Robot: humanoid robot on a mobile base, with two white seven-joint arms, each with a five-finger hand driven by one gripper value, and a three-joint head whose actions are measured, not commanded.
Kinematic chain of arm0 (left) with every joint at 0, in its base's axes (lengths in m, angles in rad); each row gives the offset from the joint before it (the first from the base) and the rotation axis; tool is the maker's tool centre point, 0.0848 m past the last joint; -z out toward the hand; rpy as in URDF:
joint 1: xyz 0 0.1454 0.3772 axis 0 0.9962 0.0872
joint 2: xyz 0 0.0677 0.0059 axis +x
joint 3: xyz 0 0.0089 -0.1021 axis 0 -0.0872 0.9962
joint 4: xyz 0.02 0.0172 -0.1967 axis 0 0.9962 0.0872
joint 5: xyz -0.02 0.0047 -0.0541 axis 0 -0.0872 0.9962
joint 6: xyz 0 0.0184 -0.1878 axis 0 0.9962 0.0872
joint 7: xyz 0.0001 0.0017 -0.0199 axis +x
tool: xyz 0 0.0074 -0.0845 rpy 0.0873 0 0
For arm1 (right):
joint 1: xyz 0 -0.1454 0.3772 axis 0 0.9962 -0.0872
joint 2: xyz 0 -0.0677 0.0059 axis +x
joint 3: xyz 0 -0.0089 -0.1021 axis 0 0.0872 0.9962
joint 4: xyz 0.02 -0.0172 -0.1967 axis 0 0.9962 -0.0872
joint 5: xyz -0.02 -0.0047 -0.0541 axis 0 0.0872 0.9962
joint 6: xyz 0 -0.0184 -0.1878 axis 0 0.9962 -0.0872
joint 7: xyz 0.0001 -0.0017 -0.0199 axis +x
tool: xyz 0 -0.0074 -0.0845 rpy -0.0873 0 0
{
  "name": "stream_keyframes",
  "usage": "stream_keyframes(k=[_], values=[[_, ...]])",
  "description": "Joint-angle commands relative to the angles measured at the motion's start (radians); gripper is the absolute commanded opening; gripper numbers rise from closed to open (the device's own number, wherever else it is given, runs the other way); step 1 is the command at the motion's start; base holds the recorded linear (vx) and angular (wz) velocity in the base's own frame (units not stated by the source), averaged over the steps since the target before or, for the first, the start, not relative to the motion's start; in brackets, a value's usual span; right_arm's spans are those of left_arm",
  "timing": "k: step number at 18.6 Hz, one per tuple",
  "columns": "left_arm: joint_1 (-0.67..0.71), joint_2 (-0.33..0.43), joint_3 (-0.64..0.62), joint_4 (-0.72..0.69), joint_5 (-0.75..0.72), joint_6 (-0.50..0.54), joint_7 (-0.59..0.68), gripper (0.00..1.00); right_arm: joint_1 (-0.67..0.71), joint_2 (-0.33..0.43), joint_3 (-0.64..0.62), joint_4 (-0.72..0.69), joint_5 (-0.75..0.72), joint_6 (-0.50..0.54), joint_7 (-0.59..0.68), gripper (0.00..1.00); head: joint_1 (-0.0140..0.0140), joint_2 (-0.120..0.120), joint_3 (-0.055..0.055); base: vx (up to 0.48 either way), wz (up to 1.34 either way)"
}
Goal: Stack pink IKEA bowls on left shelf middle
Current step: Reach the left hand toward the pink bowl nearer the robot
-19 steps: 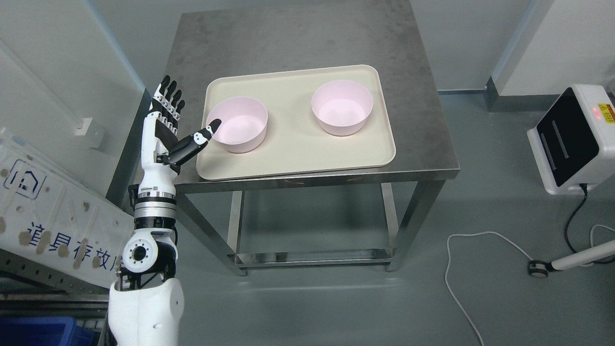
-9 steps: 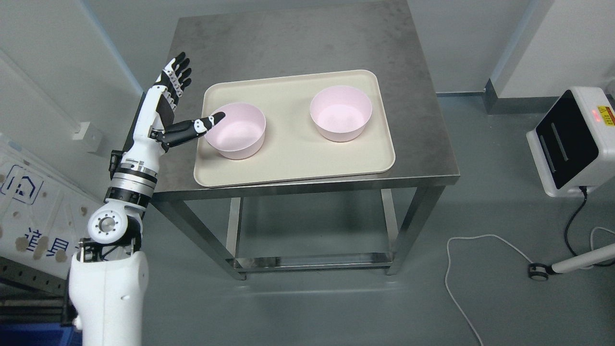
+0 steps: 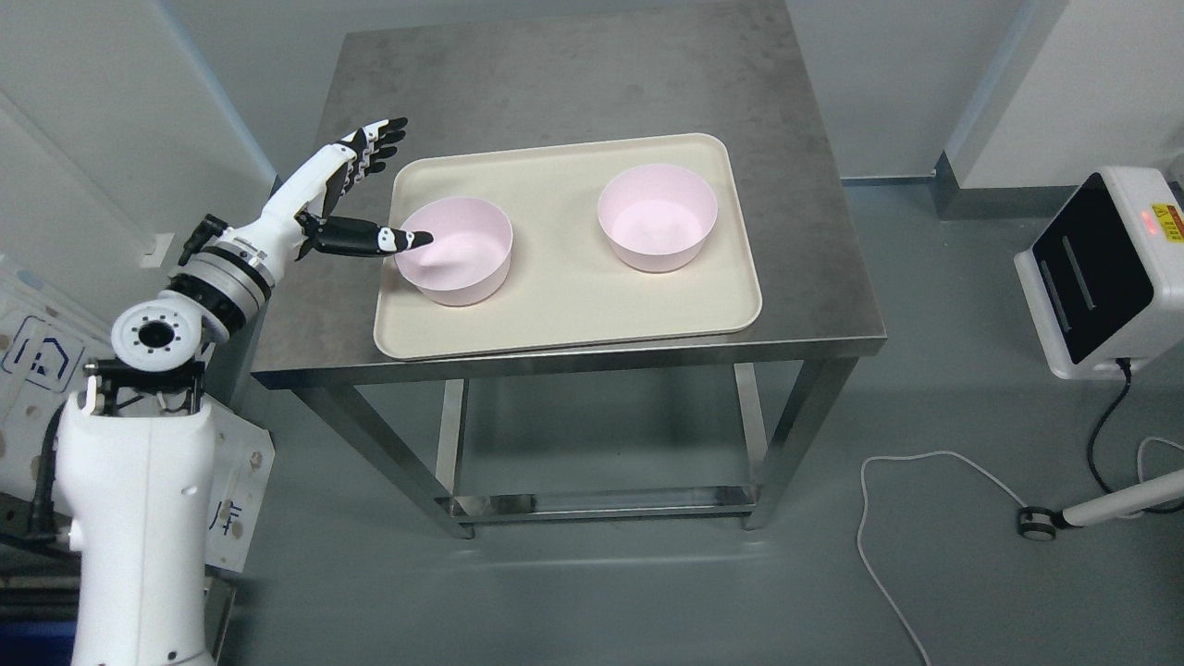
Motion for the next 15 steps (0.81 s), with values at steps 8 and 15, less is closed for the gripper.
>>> stream_keyframes(k=[8,15], values=[[-0.122,0.027,-0.264,0.125,-0.128,0.022,-0.013,0.81,0.000,-0.017,-0.011,0.000,0.008,0.000,0.001,1.00,0.0000,0.000,0.000,0.000,0.00],[-0.119,0.002,-0.262,0.125,-0.151,0.017,-0.013,0.65,0.000,-0.017,-0.011,0.000,0.008,0.000,0.001,1.00,0.0000,0.000,0.000,0.000,0.00]])
